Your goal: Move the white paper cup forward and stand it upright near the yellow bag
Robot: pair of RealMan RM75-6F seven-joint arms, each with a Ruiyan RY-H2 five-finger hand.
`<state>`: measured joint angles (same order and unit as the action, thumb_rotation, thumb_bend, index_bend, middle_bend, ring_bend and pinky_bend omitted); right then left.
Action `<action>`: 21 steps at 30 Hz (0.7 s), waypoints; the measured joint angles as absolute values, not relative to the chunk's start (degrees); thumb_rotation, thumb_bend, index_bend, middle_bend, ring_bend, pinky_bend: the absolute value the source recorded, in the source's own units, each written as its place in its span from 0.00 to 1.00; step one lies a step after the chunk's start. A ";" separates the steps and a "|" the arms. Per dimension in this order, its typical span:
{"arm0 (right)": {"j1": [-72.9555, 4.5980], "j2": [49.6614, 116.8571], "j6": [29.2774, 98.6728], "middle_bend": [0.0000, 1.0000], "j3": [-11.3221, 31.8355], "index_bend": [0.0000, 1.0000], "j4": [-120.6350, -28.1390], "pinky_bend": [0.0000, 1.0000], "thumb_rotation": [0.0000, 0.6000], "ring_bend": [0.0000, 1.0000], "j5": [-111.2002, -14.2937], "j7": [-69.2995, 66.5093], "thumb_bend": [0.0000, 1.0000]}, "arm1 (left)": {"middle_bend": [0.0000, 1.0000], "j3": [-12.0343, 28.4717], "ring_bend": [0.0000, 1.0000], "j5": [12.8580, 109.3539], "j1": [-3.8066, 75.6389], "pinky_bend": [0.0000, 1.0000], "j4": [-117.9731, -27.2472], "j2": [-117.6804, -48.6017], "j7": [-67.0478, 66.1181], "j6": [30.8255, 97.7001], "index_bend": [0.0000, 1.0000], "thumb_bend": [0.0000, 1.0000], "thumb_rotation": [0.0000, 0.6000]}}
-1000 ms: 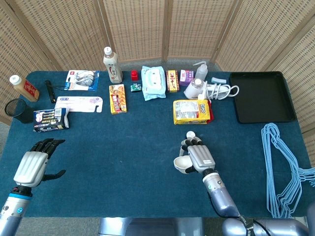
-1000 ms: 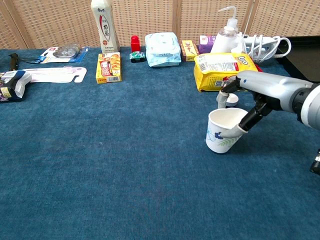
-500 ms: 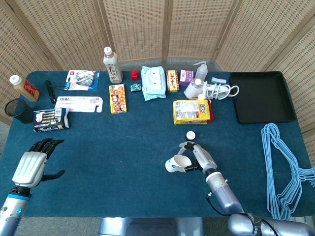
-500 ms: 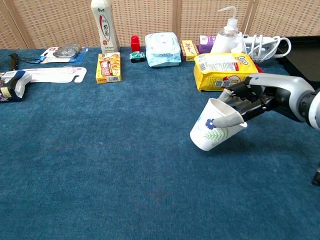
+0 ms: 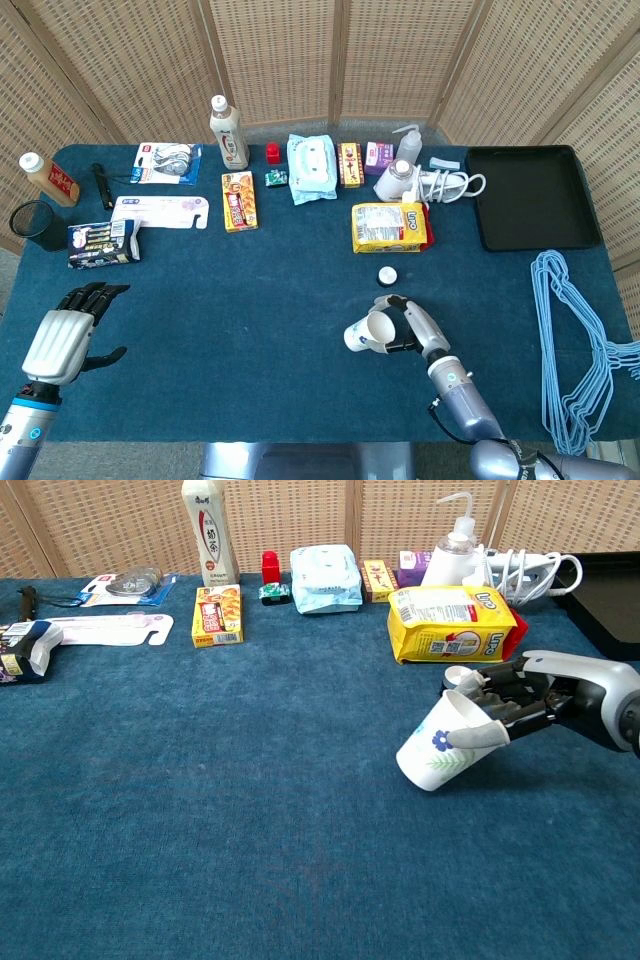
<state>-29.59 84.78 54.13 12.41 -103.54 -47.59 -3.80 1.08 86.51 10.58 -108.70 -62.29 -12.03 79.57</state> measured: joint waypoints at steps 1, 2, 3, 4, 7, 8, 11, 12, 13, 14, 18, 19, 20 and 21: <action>-29.64 84.49 54.40 0.20 12.27 0.30 -103.61 0.06 0.91 0.12 -47.26 -3.02 0.24 | 0.25 1.07 0.17 86.54 10.56 0.18 -108.73 -62.25 -11.95 79.59 0.17 0.14 0.88; -29.67 84.26 54.71 0.19 12.17 0.29 -103.70 0.06 0.91 0.12 -46.93 -2.30 0.24 | 0.25 1.02 0.17 86.63 10.54 0.18 -108.73 -62.22 -11.83 79.60 0.17 0.14 0.88; -29.69 84.02 55.09 0.19 12.07 0.29 -103.83 0.06 0.91 0.12 -46.56 -1.56 0.24 | 0.25 0.98 0.17 86.72 10.53 0.18 -108.72 -62.22 -11.74 79.60 0.17 0.14 0.88; -29.68 83.76 55.59 0.19 11.99 0.28 -104.02 0.06 0.90 0.12 -46.18 -0.93 0.24 | 0.25 0.94 0.17 86.78 10.52 0.18 -108.70 -62.23 -11.67 79.60 0.17 0.14 0.88; -29.54 82.76 57.41 0.19 11.81 0.28 -104.72 0.06 0.90 0.12 -45.62 0.70 0.24 | 0.25 0.91 0.17 87.07 10.54 0.18 -108.65 -62.26 -11.47 79.62 0.17 0.14 0.88; -29.46 82.28 58.13 0.19 11.79 0.28 -105.02 0.06 0.90 0.12 -45.72 1.23 0.24 | 0.25 0.93 0.17 87.22 10.57 0.18 -108.66 -62.25 -11.42 79.68 0.17 0.14 0.88; -29.29 81.33 59.57 0.19 11.72 0.31 -105.73 0.06 0.90 0.11 -47.03 2.42 0.24 | 0.25 0.98 0.17 87.62 10.62 0.18 -108.73 -62.19 -11.33 79.82 0.17 0.14 0.89; -29.26 81.03 59.85 0.19 11.65 0.32 -105.93 0.06 0.90 0.11 -47.69 2.82 0.24 | 0.25 0.98 0.17 87.73 10.64 0.18 -108.74 -62.18 -11.33 79.86 0.17 0.14 0.89; -29.26 80.66 60.19 0.19 11.48 0.33 -106.16 0.06 0.90 0.11 -48.74 3.51 0.24 | 0.25 0.97 0.17 87.81 10.64 0.18 -108.75 -62.18 -11.34 79.88 0.17 0.14 0.89; -29.29 80.39 60.41 0.19 11.28 0.34 -106.32 0.05 0.90 0.11 -49.64 4.13 0.24 | 0.25 0.94 0.17 87.92 10.64 0.18 -108.78 -62.18 -11.33 79.90 0.17 0.14 0.89; -29.72 79.58 61.25 0.19 10.08 0.37 -106.91 0.05 0.90 0.11 -53.52 7.97 0.24 | 0.25 0.82 0.17 88.22 10.54 0.18 -108.82 -62.16 -11.24 80.08 0.17 0.14 0.89; -29.94 79.51 61.46 0.19 9.70 0.37 -107.03 0.05 0.90 0.11 -54.45 9.26 0.25 | 0.25 0.80 0.17 88.22 10.52 0.18 -108.81 -62.14 -11.20 80.10 0.17 0.14 0.89; -30.13 79.52 61.62 0.19 9.42 0.38 -107.06 0.05 0.90 0.11 -55.08 10.24 0.25 | 0.25 0.78 0.17 88.22 10.49 0.18 -108.78 -62.07 -11.10 80.12 0.17 0.14 0.89; -30.33 79.58 61.77 0.19 9.14 0.38 -107.06 0.05 0.90 0.11 -55.64 11.25 0.25 | 0.25 0.76 0.17 88.22 10.45 0.18 -108.74 -62.01 -11.01 80.14 0.17 0.14 0.89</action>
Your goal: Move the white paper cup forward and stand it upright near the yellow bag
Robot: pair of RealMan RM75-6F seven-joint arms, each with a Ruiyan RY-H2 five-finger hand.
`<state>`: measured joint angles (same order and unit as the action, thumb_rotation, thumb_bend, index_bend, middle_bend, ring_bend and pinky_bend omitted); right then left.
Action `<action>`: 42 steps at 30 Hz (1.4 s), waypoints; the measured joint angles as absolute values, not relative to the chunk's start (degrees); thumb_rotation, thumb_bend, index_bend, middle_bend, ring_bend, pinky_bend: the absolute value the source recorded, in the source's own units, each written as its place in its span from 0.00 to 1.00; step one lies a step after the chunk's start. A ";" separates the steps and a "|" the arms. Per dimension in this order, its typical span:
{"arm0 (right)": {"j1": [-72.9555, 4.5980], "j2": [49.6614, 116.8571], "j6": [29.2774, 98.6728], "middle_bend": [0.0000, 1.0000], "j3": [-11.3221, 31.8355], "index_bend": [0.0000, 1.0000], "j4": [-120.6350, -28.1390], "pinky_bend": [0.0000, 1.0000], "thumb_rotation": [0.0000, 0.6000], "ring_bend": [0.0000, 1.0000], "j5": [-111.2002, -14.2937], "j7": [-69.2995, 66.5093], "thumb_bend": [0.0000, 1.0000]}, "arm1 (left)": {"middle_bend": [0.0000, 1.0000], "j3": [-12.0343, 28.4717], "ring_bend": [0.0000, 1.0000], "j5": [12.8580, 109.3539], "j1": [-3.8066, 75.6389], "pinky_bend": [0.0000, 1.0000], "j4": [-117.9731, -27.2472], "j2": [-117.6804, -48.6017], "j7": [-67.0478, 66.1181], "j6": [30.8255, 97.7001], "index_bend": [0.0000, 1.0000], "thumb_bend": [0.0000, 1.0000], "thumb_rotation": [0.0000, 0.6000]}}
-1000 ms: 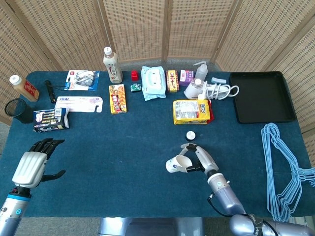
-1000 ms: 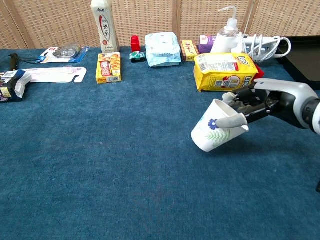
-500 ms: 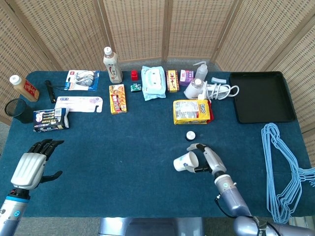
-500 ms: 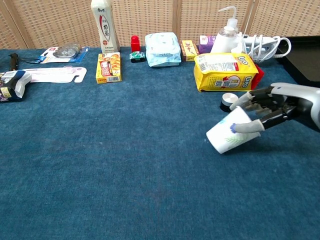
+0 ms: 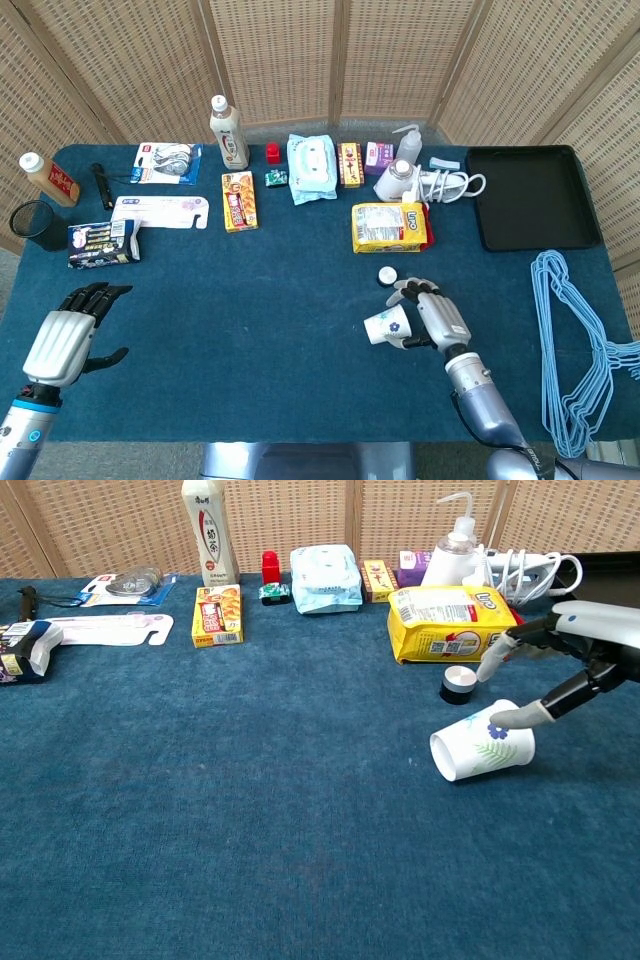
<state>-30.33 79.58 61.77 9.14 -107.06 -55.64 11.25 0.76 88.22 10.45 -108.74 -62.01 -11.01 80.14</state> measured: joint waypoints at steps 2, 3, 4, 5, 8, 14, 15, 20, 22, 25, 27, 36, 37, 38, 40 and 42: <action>-30.83 79.90 62.19 0.19 8.51 0.38 -106.91 0.05 0.91 0.11 -56.66 13.82 0.25 | 0.25 0.68 0.17 88.21 10.39 0.18 -108.65 -61.85 -10.77 80.14 0.17 0.14 0.90; -31.05 80.14 62.40 0.19 8.24 0.38 -106.82 0.05 0.91 0.11 -57.03 15.06 0.25 | 0.25 0.66 0.17 88.17 10.36 0.18 -108.58 -61.78 -10.67 80.12 0.17 0.14 0.89; -31.35 80.53 62.69 0.19 7.87 0.38 -106.69 0.05 0.91 0.11 -57.48 16.78 0.25 | 0.25 0.64 0.17 88.10 10.34 0.18 -108.48 -61.72 -10.57 80.09 0.17 0.14 0.89; -31.59 80.90 62.92 0.19 7.61 0.38 -106.57 0.05 0.91 0.11 -57.74 18.06 0.25 | 0.25 0.62 0.17 88.03 10.32 0.18 -108.39 -61.68 -10.45 80.05 0.17 0.14 0.89; -32.41 82.32 63.60 0.19 6.92 0.38 -106.07 0.05 0.91 0.10 -58.15 22.08 0.25 | 0.25 0.54 0.17 87.84 10.29 0.18 -108.09 -61.65 -10.27 79.86 0.17 0.14 0.89; -34.11 84.72 64.23 0.19 6.09 0.38 -104.31 0.04 0.91 0.10 -58.27 27.93 0.25 | 0.25 0.45 0.17 87.48 10.23 0.18 -107.49 -61.67 -9.71 79.61 0.17 0.14 0.89; -34.32 84.95 64.21 0.19 6.01 0.38 -104.06 0.04 0.91 0.10 -58.22 28.48 0.25 | 0.25 0.43 0.17 87.45 10.22 0.18 -107.38 -61.70 -9.58 79.57 0.17 0.14 0.89; -35.29 86.27 64.08 0.19 5.45 0.38 -102.66 0.04 0.91 0.09 -57.87 31.84 0.25 | 0.25 0.31 0.17 87.34 10.18 0.18 -106.79 -61.87 -9.08 79.37 0.17 0.14 0.88; -35.61 86.78 64.19 0.19 5.15 0.38 -102.14 0.04 0.91 0.09 -57.84 33.39 0.25 | 0.25 0.30 0.17 87.26 10.15 0.18 -106.68 -61.87 -8.97 79.36 0.17 0.14 0.89; -35.98 87.51 64.62 0.19 4.77 0.37 -101.41 0.04 0.91 0.09 -57.91 35.53 0.25 | 0.25 0.27 0.17 87.17 10.12 0.18 -106.50 -61.86 -8.78 79.28 0.17 0.14 0.89; -36.18 87.94 64.90 0.19 4.63 0.37 -101.00 0.04 0.91 0.09 -57.94 36.43 0.25 | 0.25 0.23 0.17 87.15 10.11 0.18 -106.38 -61.90 -8.68 79.20 0.17 0.14 0.89; -36.91 89.36 65.12 0.18 4.41 0.37 -98.50 0.04 0.92 0.09 -58.26 38.77 0.25 | 0.25 0.27 0.17 87.12 10.21 0.18 -106.11 -62.03 -8.59 79.03 0.17 0.14 0.88; -36.98 89.50 65.07 0.18 4.39 0.37 -98.23 0.03 0.91 0.09 -58.29 38.91 0.25 | 0.25 0.27 0.17 87.11 10.20 0.18 -106.10 -62.03 -8.58 79.04 0.17 0.14 0.88; -37.06 89.66 65.02 0.18 4.36 0.37 -97.89 0.03 0.91 0.09 -58.33 39.14 0.25 | 0.25 0.25 0.17 87.11 10.16 0.18 -106.05 -62.01 -8.57 79.06 0.17 0.14 0.88; -37.18 89.86 64.96 0.18 4.20 0.37 -97.37 0.03 0.90 0.09 -58.38 39.78 0.25 | 0.25 0.20 0.17 87.07 10.14 0.18 -106.02 -62.01 -8.54 79.02 0.17 0.14 0.89; -37.31 90.06 64.88 0.18 3.98 0.37 -96.80 0.03 0.91 0.09 -58.41 40.57 0.25 | 0.25 0.14 0.17 86.96 10.09 0.18 -105.96 -62.01 -8.46 78.97 0.17 0.14 0.88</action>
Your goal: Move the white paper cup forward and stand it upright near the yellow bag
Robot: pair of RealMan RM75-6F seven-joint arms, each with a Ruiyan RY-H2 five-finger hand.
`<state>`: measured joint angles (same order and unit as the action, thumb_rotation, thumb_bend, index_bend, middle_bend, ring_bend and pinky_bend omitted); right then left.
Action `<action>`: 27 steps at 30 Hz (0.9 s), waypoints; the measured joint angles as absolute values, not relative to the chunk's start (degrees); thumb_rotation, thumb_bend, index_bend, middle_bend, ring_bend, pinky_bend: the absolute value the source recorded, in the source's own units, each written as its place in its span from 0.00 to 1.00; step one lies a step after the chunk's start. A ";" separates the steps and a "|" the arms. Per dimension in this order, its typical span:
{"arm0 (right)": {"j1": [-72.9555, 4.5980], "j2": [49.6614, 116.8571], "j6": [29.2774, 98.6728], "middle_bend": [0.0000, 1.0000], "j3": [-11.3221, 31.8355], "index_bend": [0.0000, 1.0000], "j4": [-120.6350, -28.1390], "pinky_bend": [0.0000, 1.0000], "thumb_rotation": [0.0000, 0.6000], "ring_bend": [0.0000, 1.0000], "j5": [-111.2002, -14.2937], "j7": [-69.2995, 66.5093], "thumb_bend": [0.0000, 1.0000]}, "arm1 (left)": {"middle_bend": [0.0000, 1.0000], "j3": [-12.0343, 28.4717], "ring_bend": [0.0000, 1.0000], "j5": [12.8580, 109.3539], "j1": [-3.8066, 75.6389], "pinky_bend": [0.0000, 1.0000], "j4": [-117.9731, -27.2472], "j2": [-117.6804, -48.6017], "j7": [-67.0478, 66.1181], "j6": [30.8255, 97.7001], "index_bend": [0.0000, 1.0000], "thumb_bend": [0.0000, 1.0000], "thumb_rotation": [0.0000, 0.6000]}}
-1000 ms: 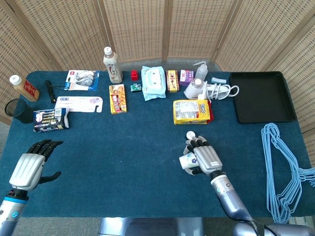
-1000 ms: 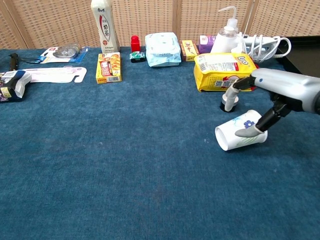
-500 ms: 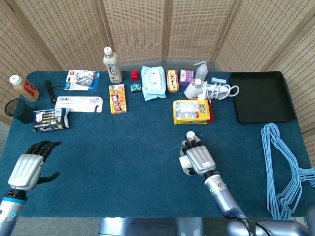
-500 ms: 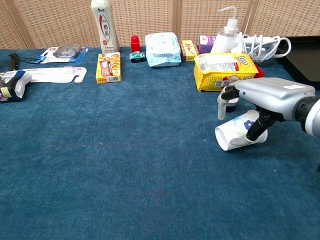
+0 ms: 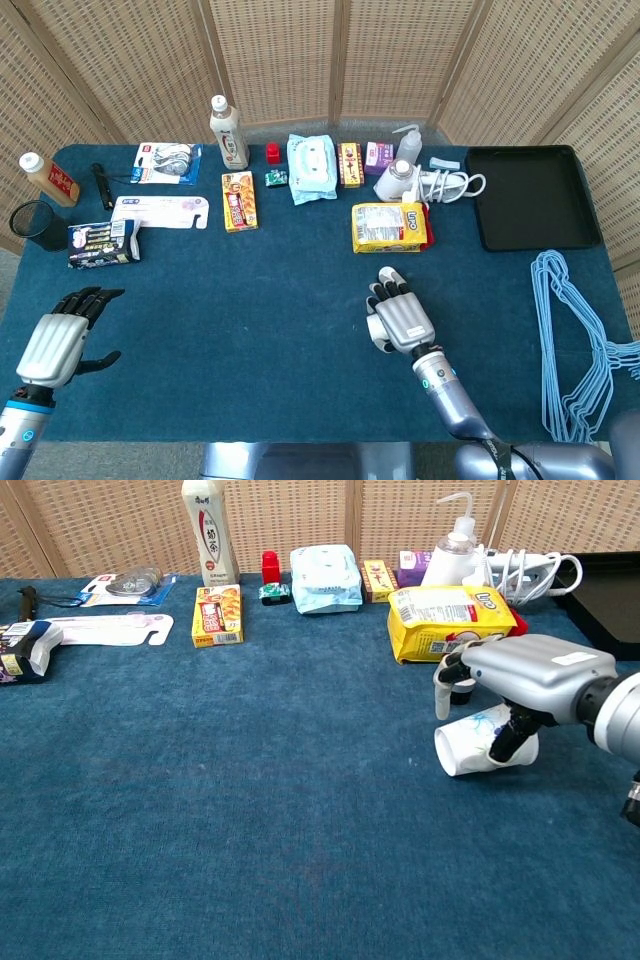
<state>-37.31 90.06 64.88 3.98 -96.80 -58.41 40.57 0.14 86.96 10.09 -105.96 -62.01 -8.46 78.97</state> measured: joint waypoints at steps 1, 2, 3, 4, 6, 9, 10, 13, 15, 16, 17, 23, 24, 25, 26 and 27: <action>-37.38 90.22 64.82 0.18 3.90 0.37 -96.50 0.03 0.91 0.09 -58.37 40.89 0.25 | 0.25 0.14 0.17 86.97 10.07 0.18 -105.96 -62.02 -8.43 78.99 0.17 0.14 0.89; -37.46 90.40 64.74 0.18 3.81 0.38 -96.21 0.03 0.91 0.09 -58.32 41.22 0.25 | 0.25 0.14 0.17 87.00 10.05 0.18 -105.93 -62.02 -8.38 79.03 0.17 0.14 0.88; -37.51 90.46 64.71 0.18 3.76 0.38 -96.08 0.03 0.91 0.09 -58.32 41.44 0.25 | 0.25 0.13 0.17 87.03 10.04 0.18 -105.91 -62.02 -8.35 79.04 0.17 0.14 0.88; -37.59 90.50 64.69 0.18 3.67 0.38 -95.87 0.03 0.91 0.09 -58.33 41.85 0.25 | 0.25 0.11 0.17 87.06 10.03 0.18 -105.89 -62.01 -8.31 79.05 0.17 0.14 0.88; -37.72 90.61 64.66 0.18 3.54 0.39 -95.51 0.03 0.91 0.09 -58.33 42.61 0.25 | 0.25 0.10 0.17 87.08 10.03 0.18 -105.85 -62.00 -8.22 79.03 0.17 0.14 0.89; -37.94 90.82 64.51 0.19 3.39 0.42 -95.07 0.03 0.91 0.09 -57.94 43.79 0.25 | 0.25 0.08 0.17 87.06 10.04 0.18 -105.83 -61.96 -7.91 78.94 0.17 0.14 0.89; -38.03 90.91 64.44 0.19 3.38 0.42 -94.94 0.03 0.91 0.09 -57.62 44.22 0.25 | 0.25 0.06 0.17 87.07 10.05 0.18 -105.80 -61.95 -7.80 78.91 0.17 0.14 0.88; -38.23 91.14 64.40 0.20 3.42 0.45 -94.57 0.04 0.91 0.09 -56.84 45.34 0.25 | 0.25 0.05 0.17 87.15 10.05 0.18 -105.67 -61.93 -7.60 78.90 0.17 0.14 0.89; -38.35 91.43 64.52 0.21 3.52 0.47 -94.28 0.04 0.91 0.09 -56.17 46.17 0.25 | 0.25 0.04 0.17 87.20 10.00 0.18 -105.54 -61.91 -7.47 79.00 0.17 0.14 0.88; -38.38 91.55 64.58 0.21 3.58 0.48 -94.24 0.04 0.90 0.09 -55.81 46.43 0.25 | 0.25 0.03 0.17 87.22 9.97 0.18 -105.49 -61.90 -7.41 79.04 0.17 0.14 0.88; -38.41 91.69 64.74 0.22 3.70 0.48 -94.22 0.04 0.91 0.09 -55.36 46.77 0.25 | 0.25 0.00 0.17 87.26 9.94 0.18 -105.43 -61.88 -7.32 79.07 0.17 0.14 0.88; -38.06 91.26 65.45 0.22 4.79 0.50 -95.94 0.05 0.91 0.10 -54.75 45.28 0.25 | 0.25 -0.11 0.17 87.54 9.81 0.18 -105.25 -61.83 -7.01 79.24 0.17 0.14 0.88; -37.97 91.05 65.51 0.23 5.16 0.50 -96.41 0.05 0.91 0.10 -54.60 44.61 0.25 | 0.25 -0.12 0.17 87.58 9.81 0.18 -105.25 -61.83 -7.00 79.25 0.17 0.14 0.88; -37.88 90.78 65.55 0.23 5.61 0.50 -96.93 0.05 0.91 0.10 -54.43 43.81 0.25 | 0.25 -0.11 0.17 87.66 9.82 0.18 -105.25 -61.84 -6.98 79.27 0.17 0.14 0.88; -37.74 90.37 65.57 0.23 6.31 0.50 -97.67 0.05 0.91 0.10 -54.16 42.53 0.25 | 0.25 -0.11 0.17 87.79 9.83 0.18 -105.27 -61.84 -6.93 79.33 0.17 0.14 0.88; -37.64 90.05 65.54 0.23 6.87 0.50 -98.24 0.05 0.91 0.10 -53.90 41.45 0.25 | 0.25 -0.12 0.17 87.86 9.82 0.18 -105.28 -61.83 -6.91 79.37 0.17 0.14 0.89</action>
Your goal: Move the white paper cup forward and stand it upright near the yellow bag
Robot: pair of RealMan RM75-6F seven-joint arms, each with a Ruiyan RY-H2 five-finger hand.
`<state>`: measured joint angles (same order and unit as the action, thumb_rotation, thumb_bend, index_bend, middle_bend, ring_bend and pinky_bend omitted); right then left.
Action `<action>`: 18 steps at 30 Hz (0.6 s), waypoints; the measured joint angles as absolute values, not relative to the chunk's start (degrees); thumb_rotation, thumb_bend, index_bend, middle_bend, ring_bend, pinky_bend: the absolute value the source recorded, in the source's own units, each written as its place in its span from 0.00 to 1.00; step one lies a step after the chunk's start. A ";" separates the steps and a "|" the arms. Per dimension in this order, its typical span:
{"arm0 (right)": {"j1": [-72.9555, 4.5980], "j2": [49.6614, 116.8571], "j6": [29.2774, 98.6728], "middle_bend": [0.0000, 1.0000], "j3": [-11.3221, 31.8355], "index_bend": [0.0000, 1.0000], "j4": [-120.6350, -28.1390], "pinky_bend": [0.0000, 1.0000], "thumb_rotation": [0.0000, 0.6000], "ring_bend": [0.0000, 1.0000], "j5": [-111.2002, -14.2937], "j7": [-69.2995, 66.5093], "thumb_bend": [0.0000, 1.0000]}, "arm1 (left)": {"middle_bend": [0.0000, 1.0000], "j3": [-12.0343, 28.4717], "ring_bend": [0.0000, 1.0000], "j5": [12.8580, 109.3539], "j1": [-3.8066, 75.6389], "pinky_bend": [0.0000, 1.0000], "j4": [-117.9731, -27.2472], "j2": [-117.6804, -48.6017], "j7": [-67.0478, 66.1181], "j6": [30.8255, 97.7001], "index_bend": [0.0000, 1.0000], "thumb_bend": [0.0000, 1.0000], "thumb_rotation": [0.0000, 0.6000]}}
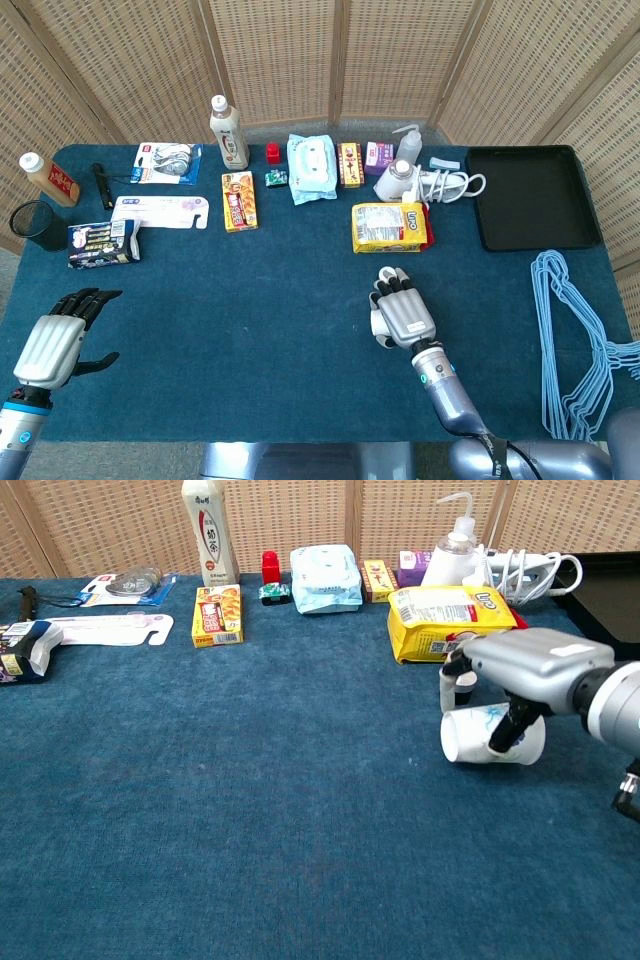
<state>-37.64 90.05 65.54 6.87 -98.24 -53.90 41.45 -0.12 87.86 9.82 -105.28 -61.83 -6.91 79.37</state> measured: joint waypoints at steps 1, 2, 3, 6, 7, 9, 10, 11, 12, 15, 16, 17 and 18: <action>-37.53 89.73 65.46 0.23 7.48 0.50 -98.81 0.05 0.91 0.10 -53.60 40.24 0.25 | 0.25 -0.12 0.17 87.92 9.82 0.18 -105.29 -61.84 -6.89 79.40 0.17 0.14 0.89; -37.38 89.28 65.30 0.23 8.36 0.50 -99.55 0.05 0.91 0.11 -53.15 38.48 0.25 | 0.25 -0.12 0.17 87.96 9.82 0.18 -105.32 -61.84 -6.89 79.42 0.17 0.14 0.89; -37.28 88.90 65.10 0.23 9.07 0.50 -100.09 0.05 0.91 0.11 -52.80 37.01 0.25 | 0.25 -0.13 0.17 87.97 9.81 0.18 -105.32 -61.83 -6.89 79.42 0.17 0.14 0.89; -36.90 87.68 64.00 0.24 11.58 0.50 -101.72 0.05 0.90 0.11 -51.35 31.47 0.25 | 0.25 -0.19 0.17 88.05 9.76 0.18 -105.39 -61.75 -6.86 79.47 0.17 0.14 0.89; -36.73 87.25 63.33 0.24 12.70 0.50 -102.28 0.05 0.91 0.11 -50.55 28.86 0.25 | 0.25 -0.19 0.17 88.09 9.74 0.18 -105.42 -61.71 -6.87 79.51 0.17 0.14 0.89; -36.48 86.64 62.19 0.24 14.50 0.50 -102.99 0.05 0.91 0.11 -49.18 24.60 0.25 | 0.25 -0.18 0.17 88.14 9.68 0.18 -105.54 -61.57 -6.90 79.64 0.17 0.14 0.89; -36.31 86.29 61.37 0.24 15.74 0.50 -103.32 0.05 0.91 0.11 -48.26 21.65 0.25 | 0.25 -0.20 0.17 88.15 9.64 0.18 -105.57 -61.53 -6.90 79.68 0.17 0.14 0.89; -36.19 86.08 60.78 0.24 16.66 0.50 -103.50 0.05 0.91 0.11 -47.57 19.44 0.25 | 0.25 -0.24 0.17 88.18 9.60 0.18 -105.61 -61.49 -6.91 79.71 0.17 0.14 0.89; -36.08 85.94 60.20 0.24 17.56 0.50 -103.62 0.05 0.91 0.11 -46.91 17.27 0.25 | 0.25 -0.28 0.17 88.19 9.56 0.18 -105.63 -61.44 -6.93 79.72 0.17 0.14 0.88; -35.70 85.97 58.55 0.25 20.35 0.50 -103.67 0.05 0.91 0.12 -44.76 10.42 0.25 | 0.25 -0.36 0.17 88.23 9.49 0.18 -105.75 -61.33 -6.96 79.74 0.17 0.14 0.89; -35.61 86.12 58.15 0.25 21.13 0.50 -103.56 0.05 0.91 0.12 -44.18 8.52 0.25 | 0.25 -0.39 0.17 88.28 9.47 0.18 -105.78 -61.27 -6.95 79.74 0.17 0.14 0.88; -35.50 86.42 57.66 0.25 22.10 0.50 -103.33 0.05 0.91 0.12 -43.48 6.21 0.25 | 0.25 -0.43 0.17 88.35 9.46 0.18 -105.83 -61.19 -6.92 79.74 0.17 0.14 0.89; -35.43 86.77 57.41 0.25 22.76 0.50 -103.06 0.05 0.91 0.12 -43.07 4.65 0.25 | 0.25 -0.46 0.17 88.38 9.46 0.18 -105.86 -61.11 -6.89 79.72 0.17 0.14 0.88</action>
